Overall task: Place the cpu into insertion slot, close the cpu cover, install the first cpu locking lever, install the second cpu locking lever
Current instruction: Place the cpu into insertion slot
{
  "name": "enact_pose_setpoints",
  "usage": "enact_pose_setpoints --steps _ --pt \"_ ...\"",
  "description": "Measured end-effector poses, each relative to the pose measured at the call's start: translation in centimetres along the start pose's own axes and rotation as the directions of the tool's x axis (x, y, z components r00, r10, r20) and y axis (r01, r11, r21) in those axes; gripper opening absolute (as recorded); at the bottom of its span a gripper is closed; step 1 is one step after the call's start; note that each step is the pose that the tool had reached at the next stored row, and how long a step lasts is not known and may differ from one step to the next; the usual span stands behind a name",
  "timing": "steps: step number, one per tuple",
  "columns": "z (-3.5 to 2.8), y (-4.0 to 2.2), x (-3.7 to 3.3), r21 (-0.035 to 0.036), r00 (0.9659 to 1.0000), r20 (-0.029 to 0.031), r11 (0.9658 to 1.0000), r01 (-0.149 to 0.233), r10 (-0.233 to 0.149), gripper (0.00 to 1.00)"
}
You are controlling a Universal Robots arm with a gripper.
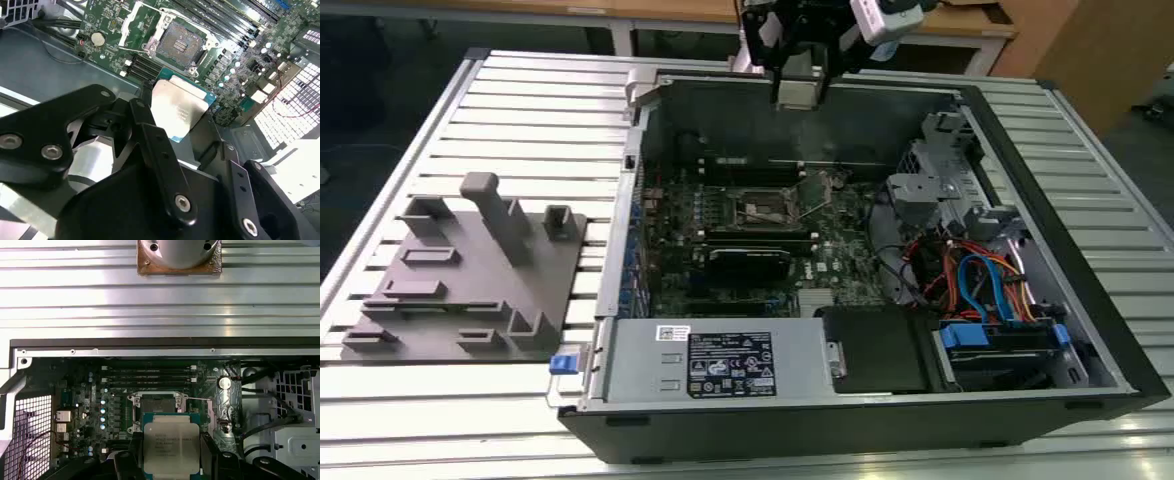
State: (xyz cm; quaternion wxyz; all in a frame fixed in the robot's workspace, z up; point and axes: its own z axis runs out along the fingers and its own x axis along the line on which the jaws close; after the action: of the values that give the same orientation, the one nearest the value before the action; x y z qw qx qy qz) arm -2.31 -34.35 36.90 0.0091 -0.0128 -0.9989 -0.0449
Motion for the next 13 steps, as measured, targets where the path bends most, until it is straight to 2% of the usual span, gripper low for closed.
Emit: enact_pose_setpoints --steps 13 --pt "0.0 0.0 0.0 0.0001 1.0 0.0 1.0 -0.001 0.001 0.54"
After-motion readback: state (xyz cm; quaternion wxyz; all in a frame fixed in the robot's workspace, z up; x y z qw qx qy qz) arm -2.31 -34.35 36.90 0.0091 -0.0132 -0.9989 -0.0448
